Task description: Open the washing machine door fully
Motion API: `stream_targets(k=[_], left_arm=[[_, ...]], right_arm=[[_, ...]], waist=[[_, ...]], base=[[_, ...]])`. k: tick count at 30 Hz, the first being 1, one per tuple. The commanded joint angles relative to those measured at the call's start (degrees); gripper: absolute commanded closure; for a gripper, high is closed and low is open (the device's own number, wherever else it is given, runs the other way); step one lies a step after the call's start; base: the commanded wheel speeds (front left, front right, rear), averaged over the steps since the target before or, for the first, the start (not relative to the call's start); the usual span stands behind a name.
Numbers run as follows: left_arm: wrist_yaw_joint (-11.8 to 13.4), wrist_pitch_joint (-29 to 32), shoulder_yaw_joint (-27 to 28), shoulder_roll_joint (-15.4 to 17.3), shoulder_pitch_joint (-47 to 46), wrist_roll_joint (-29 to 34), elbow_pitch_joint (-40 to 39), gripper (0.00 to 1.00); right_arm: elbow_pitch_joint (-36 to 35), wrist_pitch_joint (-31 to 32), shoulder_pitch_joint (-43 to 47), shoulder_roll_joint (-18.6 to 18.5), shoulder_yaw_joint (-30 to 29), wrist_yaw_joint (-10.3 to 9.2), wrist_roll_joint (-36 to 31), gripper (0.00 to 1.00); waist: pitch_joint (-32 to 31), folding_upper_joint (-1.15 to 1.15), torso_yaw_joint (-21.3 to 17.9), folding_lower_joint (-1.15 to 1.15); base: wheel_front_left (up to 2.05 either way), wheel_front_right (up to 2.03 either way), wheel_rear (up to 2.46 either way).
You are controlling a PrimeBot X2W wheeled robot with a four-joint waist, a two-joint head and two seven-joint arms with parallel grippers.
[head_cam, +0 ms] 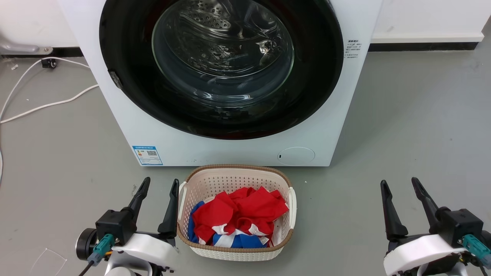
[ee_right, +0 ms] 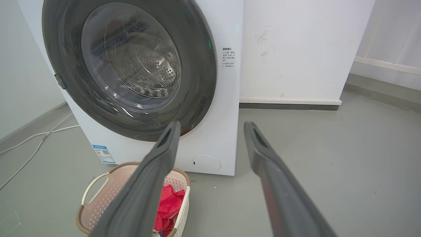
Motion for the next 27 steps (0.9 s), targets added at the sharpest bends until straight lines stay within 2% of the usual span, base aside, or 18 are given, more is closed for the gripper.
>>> stream_targets(k=[1, 2, 3, 4, 5, 12, 15, 24, 27], left_arm=[[-0.1, -0.3, 0.0, 0.1, -0.4, 0.5, 0.0, 0.0], [-0.1, -0.3, 0.0, 0.0, -0.4, 0.2, 0.1, 0.0], [-0.1, -0.3, 0.0, 0.1, -0.4, 0.4, 0.1, 0.0], [-0.1, -0.3, 0.1, 0.1, -0.4, 0.4, 0.1, 0.0], [-0.1, -0.3, 0.2, -0.1, -0.4, 0.2, 0.1, 0.0], [-0.1, -0.2, 0.6, 0.0, -0.5, 0.4, 0.4, 0.0], [-0.1, -0.2, 0.7, -0.1, -0.6, 0.5, 0.4, 0.0], [-0.1, -0.2, 1.0, -0.1, -1.9, 1.5, -0.2, 0.0], [-0.1, -0.2, 1.7, -0.3, -2.5, 1.6, -1.0, 0.0]], right_arm=[[0.2, -0.2, -0.2, 0.2, 0.0, -0.02, 0.2, 0.0], [0.3, -0.2, -0.3, 0.2, 0.0, -0.02, 0.6, 0.05], [0.6, -0.2, -0.4, 0.2, 0.1, -0.02, 1.1, 0.56], [0.7, -0.2, -0.4, 0.2, 0.2, -0.02, 1.4, 0.92], [0.8, -0.2, -0.5, 0.2, 0.2, -0.02, 1.5, 1.0], [1.8, -0.6, -0.9, 0.2, 0.0, -0.02, 5.2, 1.0], [3.4, -0.9, -1.4, 0.2, -1.0, -0.01, 13.8, 1.0], [10.8, -0.3, -7.4, 0.1, -4.3, -0.01, 52.1, 1.0], [12.4, 0.8, -10.8, 0.1, -6.4, -0.01, 62.3, 1.0]], waist=[[0.0, 0.0, 0.0, 0.0], [0.0, 0.0, 0.0, 0.0], [0.0, 0.0, 0.0, 0.0], [-0.1, 0.0, 0.0, 0.0], [-0.1, 0.0, 0.1, 0.0], [0.1, 0.0, 0.1, 0.0], [0.3, 0.0, 0.1, 0.0], [2.2, 0.0, 0.0, 0.0], [3.7, 0.0, -0.1, 0.0]], base=[[0.0, 0.0, 0.0], [0.0, 0.0, 0.0], [0.0, 0.0, 0.0], [0.0, 0.0, 0.0], [0.0, 0.0, 0.0], [0.0, 0.0, 0.0], [0.0, 0.0, 0.0], [0.0, 0.0, 0.0], [0.0, 0.0, 0.0]])
